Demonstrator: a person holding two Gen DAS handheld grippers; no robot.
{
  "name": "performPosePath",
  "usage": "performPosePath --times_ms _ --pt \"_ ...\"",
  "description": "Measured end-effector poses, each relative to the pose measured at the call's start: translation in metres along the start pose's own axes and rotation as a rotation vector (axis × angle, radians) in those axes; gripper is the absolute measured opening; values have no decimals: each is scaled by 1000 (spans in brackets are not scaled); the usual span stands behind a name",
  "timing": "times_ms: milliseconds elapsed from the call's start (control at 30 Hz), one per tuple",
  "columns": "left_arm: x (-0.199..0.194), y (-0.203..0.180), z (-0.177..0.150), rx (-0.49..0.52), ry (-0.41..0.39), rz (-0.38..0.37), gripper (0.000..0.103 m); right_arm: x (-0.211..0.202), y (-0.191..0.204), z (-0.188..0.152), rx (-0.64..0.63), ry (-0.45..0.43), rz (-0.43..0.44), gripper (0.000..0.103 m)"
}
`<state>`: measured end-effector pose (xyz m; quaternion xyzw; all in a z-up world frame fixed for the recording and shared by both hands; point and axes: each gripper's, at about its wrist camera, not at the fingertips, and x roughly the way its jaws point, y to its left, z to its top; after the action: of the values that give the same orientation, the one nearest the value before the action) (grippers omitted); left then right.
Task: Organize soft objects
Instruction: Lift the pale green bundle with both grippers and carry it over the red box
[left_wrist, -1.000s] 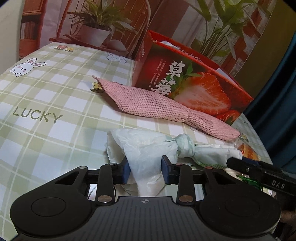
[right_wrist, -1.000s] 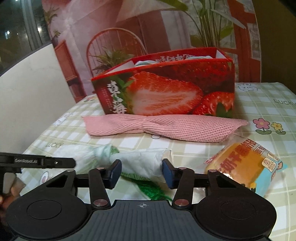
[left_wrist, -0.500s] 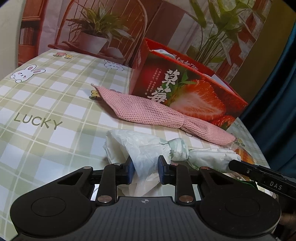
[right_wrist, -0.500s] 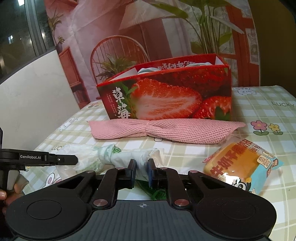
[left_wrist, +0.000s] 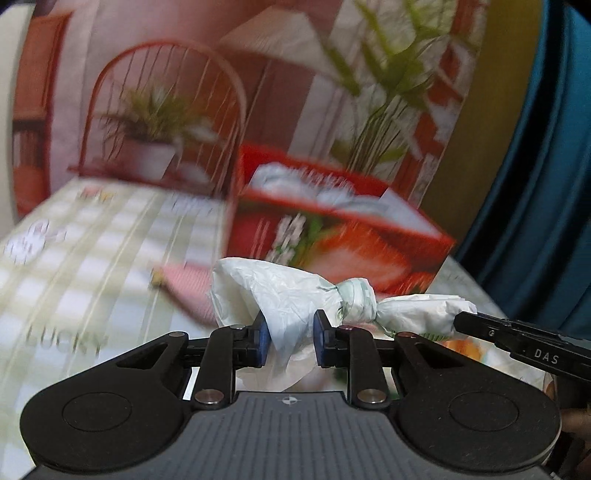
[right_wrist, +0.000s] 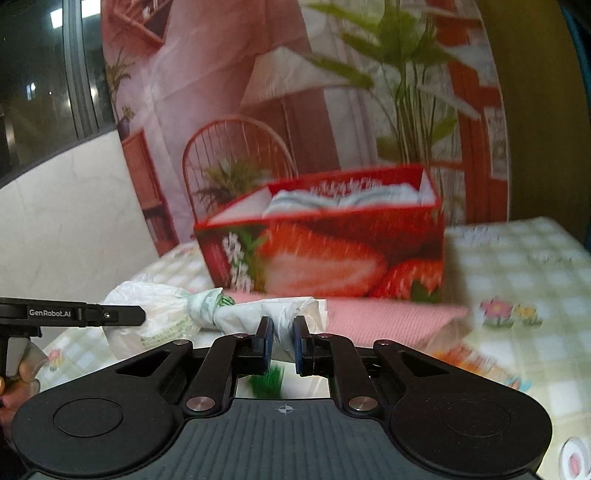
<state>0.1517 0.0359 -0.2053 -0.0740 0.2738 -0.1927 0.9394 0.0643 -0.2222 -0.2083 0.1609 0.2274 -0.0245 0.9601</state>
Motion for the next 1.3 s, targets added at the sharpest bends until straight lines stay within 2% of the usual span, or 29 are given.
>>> performPosePath --times_ms 133,267,500,633,767,867,1033,1300 --pt "-2 -15 30 58 -62 -21 25 -9 -7 24 -10 -69 -10 11" --pt "9 -26 62 68 -100 -39 25 -9 -13 52 -37 -117 -26 11" --pt "53 -43 110 115 -120 -30 25 12 -27 98 -46 -154 -63 11" --pt "93 -40 130 60 -62 -15 24 37 -37 114 -44 -147 -94 10" --pt "127 -44 141 97 -22 21 24 68 -44 124 -48 -120 -123 10" --pt "152 -42 148 97 32 -1 23 91 -46 127 -88 -58 -132 9" --pt "182 -37 145 86 95 -12 21 122 -47 134 -171 59 -155 8" --pt "216 -22 139 92 183 30 21 158 -50 139 -191 119 -203 8"
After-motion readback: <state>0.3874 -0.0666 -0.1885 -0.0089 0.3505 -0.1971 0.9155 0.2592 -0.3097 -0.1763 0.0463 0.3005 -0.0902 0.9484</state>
